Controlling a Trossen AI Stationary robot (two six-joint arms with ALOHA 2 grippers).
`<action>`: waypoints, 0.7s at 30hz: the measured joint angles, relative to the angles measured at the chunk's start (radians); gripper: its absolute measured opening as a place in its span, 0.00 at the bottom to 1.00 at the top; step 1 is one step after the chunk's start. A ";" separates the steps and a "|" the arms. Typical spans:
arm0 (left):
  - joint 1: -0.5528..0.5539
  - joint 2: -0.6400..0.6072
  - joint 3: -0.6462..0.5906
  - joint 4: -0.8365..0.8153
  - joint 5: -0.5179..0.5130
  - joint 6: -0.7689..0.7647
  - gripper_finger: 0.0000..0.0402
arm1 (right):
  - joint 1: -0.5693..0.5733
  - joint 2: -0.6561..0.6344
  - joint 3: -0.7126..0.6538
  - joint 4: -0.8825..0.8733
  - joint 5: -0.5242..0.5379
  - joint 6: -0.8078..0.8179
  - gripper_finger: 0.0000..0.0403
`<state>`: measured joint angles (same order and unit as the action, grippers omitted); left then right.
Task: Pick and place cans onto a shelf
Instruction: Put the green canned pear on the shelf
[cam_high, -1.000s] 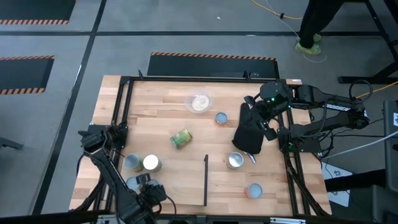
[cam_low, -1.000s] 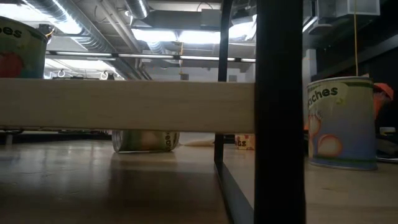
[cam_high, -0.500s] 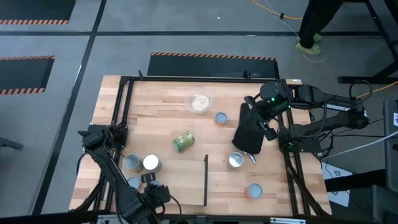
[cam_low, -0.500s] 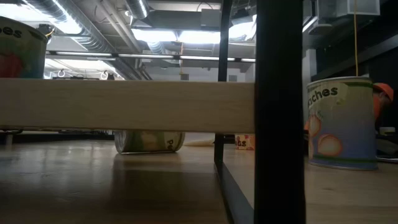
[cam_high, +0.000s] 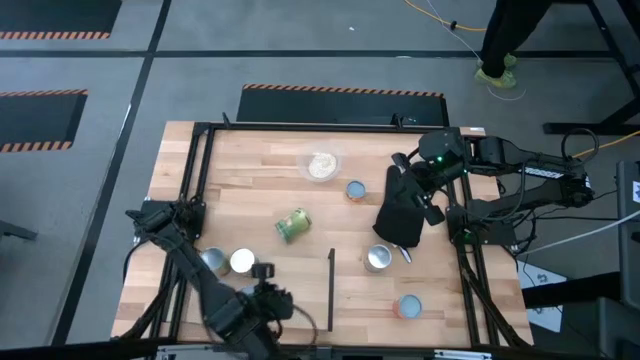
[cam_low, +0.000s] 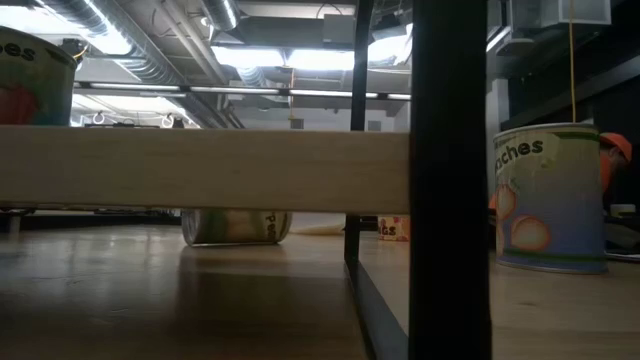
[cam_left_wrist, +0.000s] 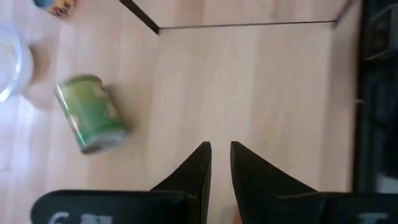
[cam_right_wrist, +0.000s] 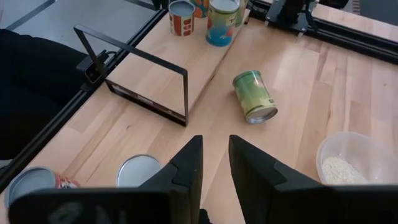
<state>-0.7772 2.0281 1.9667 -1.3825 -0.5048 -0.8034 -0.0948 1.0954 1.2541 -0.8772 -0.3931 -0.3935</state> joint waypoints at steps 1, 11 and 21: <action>0.021 0.000 0.000 -0.001 0.000 0.030 0.13 | 0.000 0.000 0.000 0.000 0.000 0.003 0.21; 0.270 0.000 0.000 -0.001 0.155 0.385 0.14 | 0.000 0.000 0.000 0.005 0.000 0.078 0.21; 0.575 0.000 0.000 -0.001 0.444 0.754 0.14 | 0.000 0.000 0.000 0.005 0.000 0.078 0.21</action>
<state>-0.2017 2.0281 1.9667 -1.3830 -0.0610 -0.0498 -0.0948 1.0954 1.2541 -0.8726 -0.3929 -0.3156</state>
